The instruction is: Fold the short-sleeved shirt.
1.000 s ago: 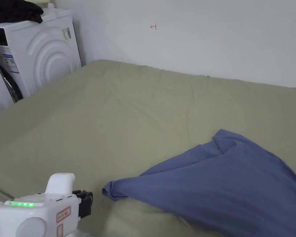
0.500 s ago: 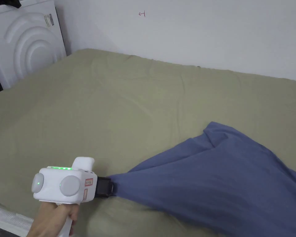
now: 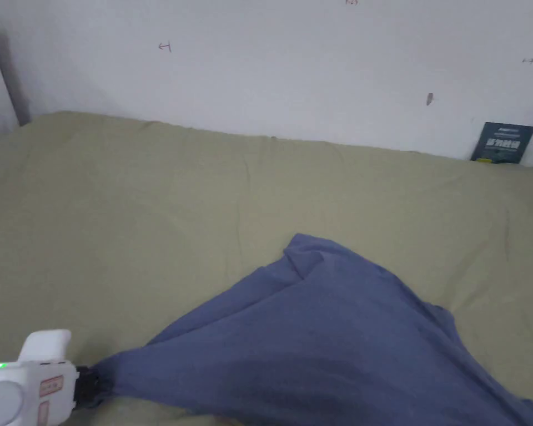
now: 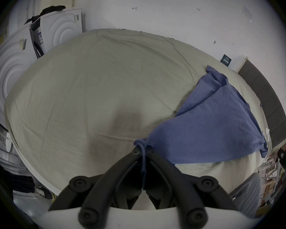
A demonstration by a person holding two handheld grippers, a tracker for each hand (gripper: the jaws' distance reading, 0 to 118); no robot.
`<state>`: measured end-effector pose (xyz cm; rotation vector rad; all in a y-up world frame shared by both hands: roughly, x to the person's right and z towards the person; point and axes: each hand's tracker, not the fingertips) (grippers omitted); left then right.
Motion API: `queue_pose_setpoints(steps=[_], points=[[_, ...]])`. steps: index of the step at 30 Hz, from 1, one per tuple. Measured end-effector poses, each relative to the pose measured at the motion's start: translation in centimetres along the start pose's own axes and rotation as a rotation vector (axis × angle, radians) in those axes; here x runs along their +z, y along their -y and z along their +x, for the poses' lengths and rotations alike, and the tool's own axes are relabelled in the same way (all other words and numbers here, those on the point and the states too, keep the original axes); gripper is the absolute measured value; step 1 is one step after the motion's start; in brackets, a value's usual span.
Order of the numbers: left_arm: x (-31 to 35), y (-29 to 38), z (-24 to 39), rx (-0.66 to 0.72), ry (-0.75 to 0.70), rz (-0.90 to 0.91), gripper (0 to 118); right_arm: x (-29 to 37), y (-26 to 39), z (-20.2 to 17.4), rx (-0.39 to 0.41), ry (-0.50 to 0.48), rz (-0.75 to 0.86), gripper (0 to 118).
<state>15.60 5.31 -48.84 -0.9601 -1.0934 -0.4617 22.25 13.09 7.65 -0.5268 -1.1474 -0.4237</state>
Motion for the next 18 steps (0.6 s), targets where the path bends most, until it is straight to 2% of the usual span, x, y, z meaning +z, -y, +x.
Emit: queue_pose_setpoints(steps=[2, 6, 10, 18], points=[[-0.1, 0.2, 0.1, -0.015, 0.003, -0.012, 0, -2.0, -1.2, 0.0, 0.016, -0.02, -0.017, 0], [0.5, 0.6, 0.9, 0.008, 0.034, 0.004, 0, -8.6, -4.6, -0.7, 0.14, -0.029, -0.051, 0], [0.8, 0.3, 0.8, 0.018, 0.058, 0.011, 0, -16.2, -9.5, -0.3, 0.128, -0.067, -0.083, 0], [0.4, -0.3, 0.6, 0.039, 0.082, 0.019, 0, -30.3, -19.7, 0.3, 0.163, -0.032, -0.132, 0]])
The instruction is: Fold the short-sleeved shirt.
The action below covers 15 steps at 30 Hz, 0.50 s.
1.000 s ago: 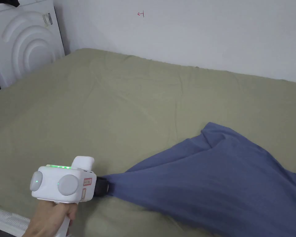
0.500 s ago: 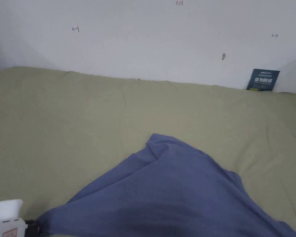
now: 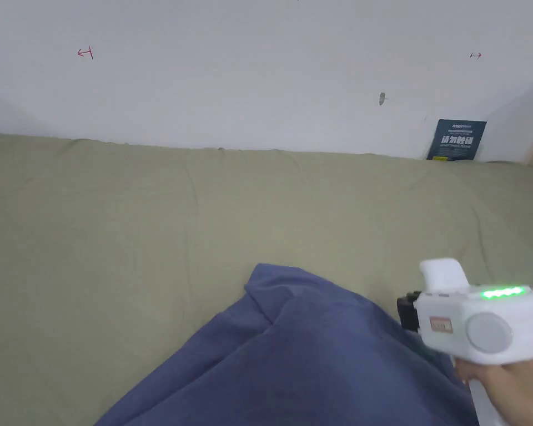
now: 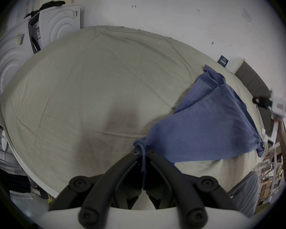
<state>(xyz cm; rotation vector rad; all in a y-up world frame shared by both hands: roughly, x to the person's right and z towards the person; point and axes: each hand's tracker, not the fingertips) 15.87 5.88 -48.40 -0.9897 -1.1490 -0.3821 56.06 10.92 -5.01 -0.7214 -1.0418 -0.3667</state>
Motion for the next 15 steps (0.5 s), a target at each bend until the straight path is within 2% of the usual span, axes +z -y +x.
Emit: queue_pose_setpoints(steps=[1, 2, 4, 5, 6, 9, 11, 14, 15], points=[[0.0, 0.0, 0.0, 0.001, 0.0, -0.001, 0, -1.1, -1.1, 0.1, 0.004, 0.0, -0.007, 1], [0.0, 0.0, -0.1, 0.001, -0.002, 0.004, 0, -2.4, -2.2, 0.1, 0.01, -0.006, -0.017, 10], [-0.1, -0.1, 0.0, -0.004, -0.004, 0.003, 0, -5.3, -4.1, 0.0, 0.028, -0.009, -0.099, 101], [-0.2, -0.1, 0.0, -0.006, -0.005, 0.001, 0, -6.8, -4.6, -0.1, 0.033, -0.03, -0.149, 118], [-0.2, -0.2, 0.0, -0.012, -0.007, -0.002, 0, -7.9, -5.1, -0.1, 0.039, -0.02, -0.095, 118], [-0.6, -0.4, 0.1, -0.017, -0.009, -0.005, 0, -11.6, -5.4, -1.1, 0.136, -0.025, -0.247, 118], [-0.7, -0.6, 0.0, -0.016, -0.007, -0.006, 0, -13.4, -5.0, -1.5, 0.189, -0.007, -0.275, 118], [-1.0, -0.9, -0.2, -0.014, -0.003, -0.013, 0, -15.8, -4.6, -2.3, 0.213, -0.004, -0.409, 117], [-1.1, -0.8, 0.0, -0.019, -0.004, -0.015, 0, -15.9, -4.3, -2.2, 0.191, -0.017, -0.385, 117]])
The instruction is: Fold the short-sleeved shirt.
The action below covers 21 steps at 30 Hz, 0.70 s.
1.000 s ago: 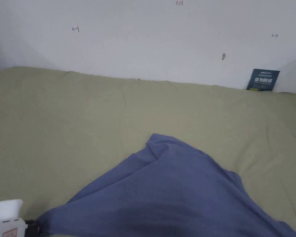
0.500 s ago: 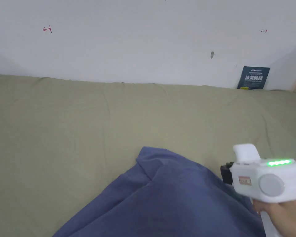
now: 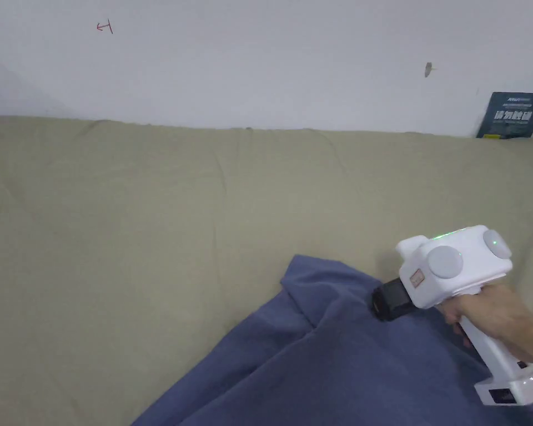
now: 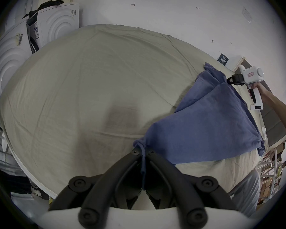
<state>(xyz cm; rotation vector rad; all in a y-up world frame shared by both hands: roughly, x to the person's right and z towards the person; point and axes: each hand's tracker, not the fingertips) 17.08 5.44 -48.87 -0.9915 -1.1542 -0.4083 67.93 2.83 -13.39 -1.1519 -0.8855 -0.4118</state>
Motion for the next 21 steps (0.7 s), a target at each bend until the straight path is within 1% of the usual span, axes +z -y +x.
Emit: queue_pose_setpoints(steps=[1, 2, 3, 4, 5, 6, 7, 8, 9, 10, 11, 12, 14, 15, 18, 21], points=[[-0.1, 0.0, 0.1, -0.006, -0.001, -0.003, 0, 0.0, -0.1, 0.1, -0.016, -0.003, 0.002, 115], [-0.1, -0.1, 0.2, -0.012, -0.004, -0.004, 0, 0.2, -0.4, 0.2, -0.022, -0.008, -0.015, 110], [-0.1, -0.1, 0.2, -0.016, -0.006, -0.006, 0, 0.6, -0.3, 0.2, -0.018, -0.019, -0.012, 97], [-0.1, -0.2, 0.3, -0.019, -0.008, -0.007, 0, 1.2, -0.4, 0.0, -0.004, -0.04, -0.011, 80], [-0.2, -0.2, 0.3, -0.021, -0.009, -0.009, 0, 2.0, -0.7, -0.2, 0.011, -0.059, -0.007, 47], [-0.2, -0.3, 0.3, -0.022, -0.01, -0.01, 0, 3.0, -0.7, -0.4, 0.025, -0.085, 0.009, 2], [-0.1, -0.3, 0.3, -0.022, -0.011, -0.01, 0, 3.9, -0.7, -0.7, 0.061, -0.013, 0.047, 2], [-0.2, -0.3, 0.3, -0.018, -0.011, -0.013, 0, 4.9, -0.5, -1.0, 0.112, 0.016, 0.086, 2], [-0.3, -0.3, 0.2, -0.014, -0.011, -0.016, 0, 6.3, 0.2, -1.3, 0.108, -0.01, 0.063, 2], [-0.3, -0.4, 0.2, -0.011, -0.013, -0.02, 0, 7.4, 0.7, -1.3, 0.099, -0.016, 0.074, 2], [-0.1, -0.5, 0.3, -0.01, -0.014, -0.023, 0, 8.8, 1.3, -1.4, 0.115, -0.01, 0.102, 2], [0.0, -0.4, 0.2, -0.009, -0.019, -0.023, 0, 10.3, 1.8, -1.4, 0.126, 0.019, 0.134, 2], [0.6, -0.6, 0.4, -0.006, -0.03, -0.016, 0, 12.4, 2.1, -0.6, 0.123, 0.003, 0.163, 2], [1.2, -0.9, 0.6, -0.008, -0.029, -0.007, 0, 14.3, 2.8, -0.5, 0.127, 0.012, 0.188, 2], [3.3, -2.2, 1.5, -0.008, -0.032, 0.051, 0, 19.8, 4.5, 0.2, 0.126, 0.018, 0.261, 2], [6.0, -4.8, 2.7, 0.008, 0.005, 0.12, 0, 25.9, 6.6, 1.2, 0.114, 0.034, 0.356, 2]])
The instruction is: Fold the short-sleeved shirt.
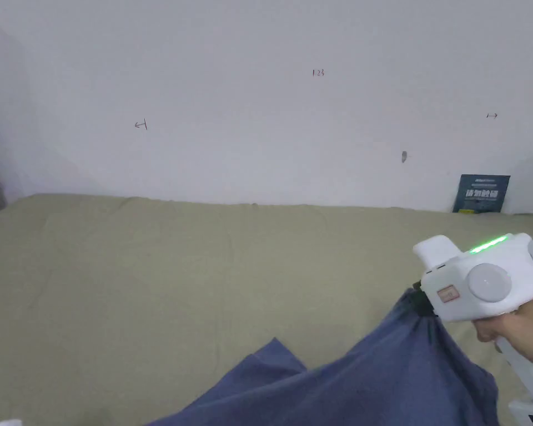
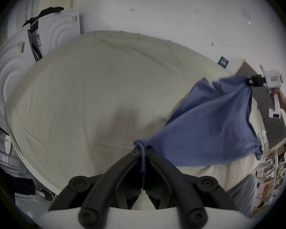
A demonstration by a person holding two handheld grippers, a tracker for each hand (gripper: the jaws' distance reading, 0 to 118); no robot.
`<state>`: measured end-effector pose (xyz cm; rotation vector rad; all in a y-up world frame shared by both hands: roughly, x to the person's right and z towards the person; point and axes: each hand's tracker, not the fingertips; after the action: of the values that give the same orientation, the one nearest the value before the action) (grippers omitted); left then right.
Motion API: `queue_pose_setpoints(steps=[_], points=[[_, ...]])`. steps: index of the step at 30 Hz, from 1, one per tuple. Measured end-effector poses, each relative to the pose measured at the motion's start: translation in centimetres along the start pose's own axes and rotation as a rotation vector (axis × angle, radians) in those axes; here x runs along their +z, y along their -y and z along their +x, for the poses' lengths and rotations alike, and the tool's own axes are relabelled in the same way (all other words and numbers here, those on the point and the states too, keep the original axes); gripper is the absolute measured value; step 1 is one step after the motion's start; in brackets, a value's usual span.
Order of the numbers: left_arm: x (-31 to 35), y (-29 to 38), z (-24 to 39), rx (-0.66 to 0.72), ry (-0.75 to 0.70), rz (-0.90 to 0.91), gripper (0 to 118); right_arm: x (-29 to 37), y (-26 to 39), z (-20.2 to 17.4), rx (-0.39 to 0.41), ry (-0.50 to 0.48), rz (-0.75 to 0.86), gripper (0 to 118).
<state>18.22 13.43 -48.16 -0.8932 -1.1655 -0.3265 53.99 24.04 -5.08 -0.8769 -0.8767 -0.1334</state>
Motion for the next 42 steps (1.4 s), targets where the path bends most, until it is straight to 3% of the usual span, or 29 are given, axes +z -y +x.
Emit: queue_pose_setpoints(steps=[8, 18, 26, 42], points=[[6.5, -10.0, 5.7, -0.017, 0.048, 0.183, 0, 17.5, 0.7, 3.8, -0.07, 0.144, 0.23, 2], [20.0, -21.3, 15.5, -0.149, 0.016, 0.411, 0, 32.5, 1.4, 8.6, -0.265, 0.232, 0.445, 2], [24.6, -25.0, 17.9, -0.176, -0.036, 0.469, 0, 35.0, 0.0, 9.6, -0.308, 0.276, 0.505, 2], [22.0, -26.8, 16.4, -0.133, -0.094, 0.444, 0, 31.5, -5.2, 10.1, -0.289, 0.287, 0.513, 2]])
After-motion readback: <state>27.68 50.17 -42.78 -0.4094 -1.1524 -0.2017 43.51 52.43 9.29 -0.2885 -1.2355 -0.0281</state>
